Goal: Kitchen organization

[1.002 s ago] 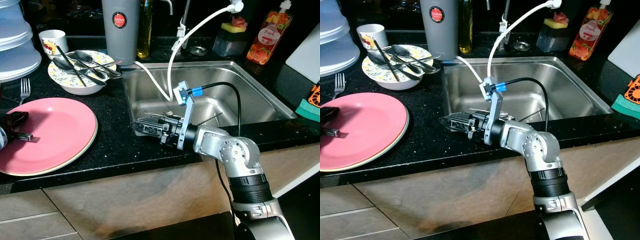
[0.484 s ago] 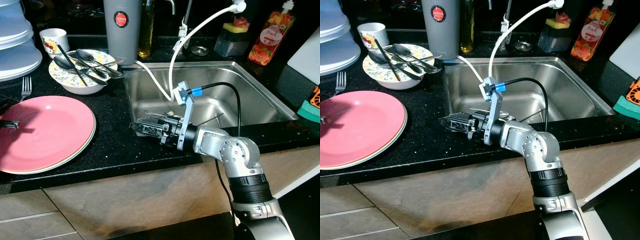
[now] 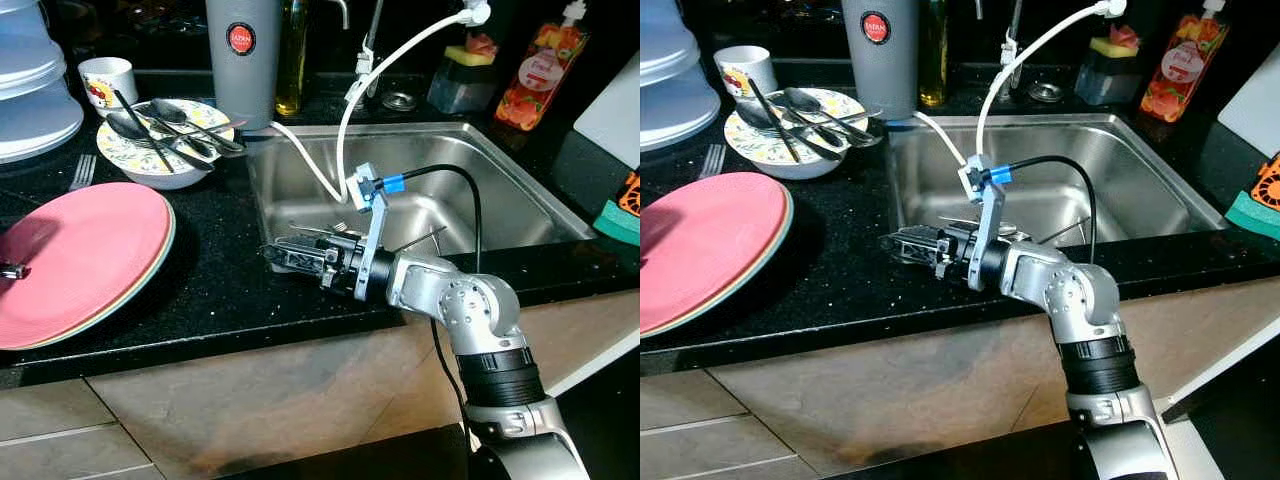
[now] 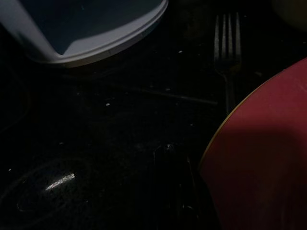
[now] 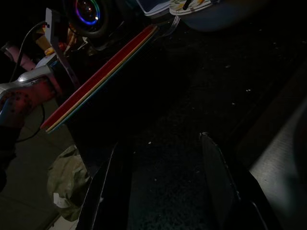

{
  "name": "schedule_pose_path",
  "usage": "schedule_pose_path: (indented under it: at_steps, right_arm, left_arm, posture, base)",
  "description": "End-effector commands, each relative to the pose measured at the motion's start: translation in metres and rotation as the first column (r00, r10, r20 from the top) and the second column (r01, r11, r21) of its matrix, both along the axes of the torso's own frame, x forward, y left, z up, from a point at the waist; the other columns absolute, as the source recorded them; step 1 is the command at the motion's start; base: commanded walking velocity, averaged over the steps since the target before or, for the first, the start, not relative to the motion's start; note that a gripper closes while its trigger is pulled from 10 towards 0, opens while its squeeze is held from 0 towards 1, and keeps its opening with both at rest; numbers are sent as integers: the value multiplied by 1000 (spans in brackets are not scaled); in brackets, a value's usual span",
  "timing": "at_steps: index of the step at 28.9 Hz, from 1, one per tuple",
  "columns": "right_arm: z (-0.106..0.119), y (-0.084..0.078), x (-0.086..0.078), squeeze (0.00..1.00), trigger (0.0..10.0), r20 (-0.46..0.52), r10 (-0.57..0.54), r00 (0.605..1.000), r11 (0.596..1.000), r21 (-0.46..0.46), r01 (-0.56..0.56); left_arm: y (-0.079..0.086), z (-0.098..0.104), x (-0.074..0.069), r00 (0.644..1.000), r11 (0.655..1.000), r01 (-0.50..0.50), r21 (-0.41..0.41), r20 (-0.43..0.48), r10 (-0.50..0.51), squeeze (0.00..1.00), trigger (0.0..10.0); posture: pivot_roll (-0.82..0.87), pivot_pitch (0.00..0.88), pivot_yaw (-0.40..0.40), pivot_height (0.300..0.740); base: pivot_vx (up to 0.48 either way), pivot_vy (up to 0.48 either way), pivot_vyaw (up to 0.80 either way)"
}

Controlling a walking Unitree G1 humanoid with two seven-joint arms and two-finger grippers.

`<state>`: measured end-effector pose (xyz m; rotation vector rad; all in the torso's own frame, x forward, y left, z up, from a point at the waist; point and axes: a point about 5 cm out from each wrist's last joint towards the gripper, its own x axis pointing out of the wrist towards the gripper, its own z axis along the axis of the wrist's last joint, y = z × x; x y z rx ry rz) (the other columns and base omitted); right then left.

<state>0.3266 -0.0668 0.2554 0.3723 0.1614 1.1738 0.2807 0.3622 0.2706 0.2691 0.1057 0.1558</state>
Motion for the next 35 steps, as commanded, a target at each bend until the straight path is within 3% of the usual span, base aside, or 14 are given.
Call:
schedule_pose_path:
  at_steps: [1,6,7,19,30,34,35]
  right_arm:
    - [2,-2,-2,0,10000,6,2,1000,1000,4,-2]
    - [2,-2,-2,0,10000,7,0,1000,1000,3,0]
    - [3,-3,-1,0,10000,8,-2,1000,1000,3,2]
    - [3,-3,0,0,10000,14,-11,1000,1000,1,11]
    - [4,-2,-1,0,10000,11,-3,1000,1000,17,3]
    - [4,-2,-3,0,10000,7,3,1000,1000,21,-4]
    - [4,-2,-3,0,10000,7,4,1000,1000,21,-4]
  left_arm:
    - [-6,-15,5,999,999,27,-29,-44,-28,0,10000]
    - [-13,-15,10,997,997,67,-29,-38,-68,0,10000]
    - [-23,-17,14,994,993,105,-52,-31,-106,0,10000]
    - [-61,-30,28,981,970,190,-149,1,-192,0,10000]
    - [-69,-30,37,984,975,177,-137,20,-176,0,10000]
    - [-67,-15,40,981,976,166,-139,125,-149,0,10000]
    - [-70,-1,39,962,961,213,-176,210,-175,0,10000]
  posture:
    - [23,176,-63,740]
    - [23,176,-62,740]
    - [23,176,-62,740]
    - [17,177,-58,740]
    - [18,177,-54,740]
    - [18,177,-54,740]
    - [18,178,-52,740]
  base:
    - [0,0,0]
    - [0,0,0]
    - [0,0,0]
    - [0,0,0]
    - [0,0,0]
    - [0,0,0]
    - [0,0,0]
